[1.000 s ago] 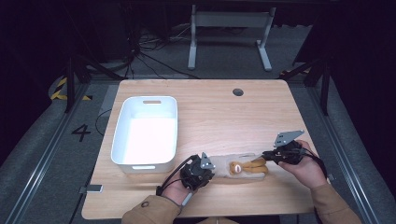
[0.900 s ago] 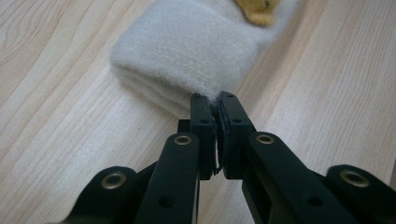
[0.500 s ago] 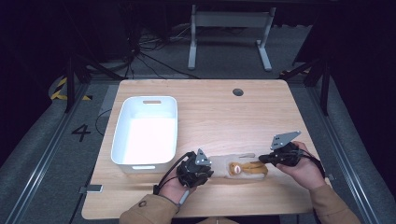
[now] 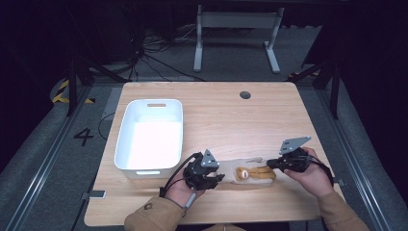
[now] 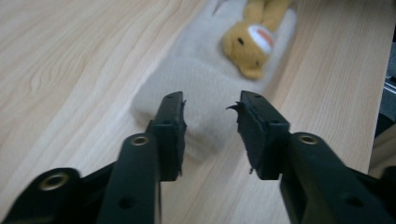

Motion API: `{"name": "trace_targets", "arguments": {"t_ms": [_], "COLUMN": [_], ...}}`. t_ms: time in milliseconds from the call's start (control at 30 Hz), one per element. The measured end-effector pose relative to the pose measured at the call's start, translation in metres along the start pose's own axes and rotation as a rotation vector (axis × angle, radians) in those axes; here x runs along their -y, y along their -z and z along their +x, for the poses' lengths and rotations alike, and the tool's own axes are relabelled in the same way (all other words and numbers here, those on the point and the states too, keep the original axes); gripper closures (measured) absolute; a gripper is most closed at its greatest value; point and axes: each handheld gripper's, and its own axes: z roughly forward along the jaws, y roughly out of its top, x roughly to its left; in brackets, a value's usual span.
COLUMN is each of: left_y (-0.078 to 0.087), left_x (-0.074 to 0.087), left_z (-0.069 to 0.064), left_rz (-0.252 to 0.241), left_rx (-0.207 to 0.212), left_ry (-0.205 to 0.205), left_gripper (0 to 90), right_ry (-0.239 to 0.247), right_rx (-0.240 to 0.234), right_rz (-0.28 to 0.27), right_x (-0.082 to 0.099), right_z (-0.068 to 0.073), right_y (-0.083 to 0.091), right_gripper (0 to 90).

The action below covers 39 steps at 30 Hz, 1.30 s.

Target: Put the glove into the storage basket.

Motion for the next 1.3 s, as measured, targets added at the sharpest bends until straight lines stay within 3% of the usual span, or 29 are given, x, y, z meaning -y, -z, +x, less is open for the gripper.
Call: {"name": "trace_targets", "arguments": {"t_ms": [100, 233, 567, 733, 833, 1067, 1200, 1300], "left_y": [0.000, -0.002, -0.018, -0.029, -0.036, -0.049, -0.059, -0.066], "left_x": [-0.012, -0.025, -0.032, -0.033, -0.031, -0.029, -0.030, -0.030], "left_z": [-0.003, 0.000, 0.006, 0.010, 0.012, 0.013, 0.011, 0.008], "left_rz": [-0.028, -0.055, -0.060, -0.091, -0.077, -0.050, 0.014, 0.047], "left_rx": [0.008, 0.018, 0.053, 0.111, 0.123, 0.121, 0.146, 0.141], "left_ry": [-0.053, -0.079, -0.078, -0.050, -0.048, -0.061, -0.089, -0.114], "left_gripper": [54.5, 45.7, 33.9, 24.2, 15.7, 10.8, 6.2, 5.3], "right_ry": [-0.042, -0.083, -0.143, -0.149, -0.147, -0.158, -0.154, -0.155], "right_rx": [0.009, 0.036, 0.051, 0.037, 0.035, 0.026, 0.018, 0.012], "right_rz": [-0.045, -0.068, -0.101, -0.116, -0.117, -0.125, -0.121, -0.118], "right_x": [0.005, 0.014, 0.026, 0.026, 0.026, 0.028, 0.028, 0.028], "right_z": [-0.003, -0.008, -0.013, -0.013, -0.013, -0.015, -0.015, -0.014], "right_y": [0.013, 0.023, 0.033, 0.033, 0.032, 0.032, 0.030, 0.029], "right_gripper": [81.7, 77.5, 70.3, 68.0, 67.4, 66.4, 66.1, 65.8]}}
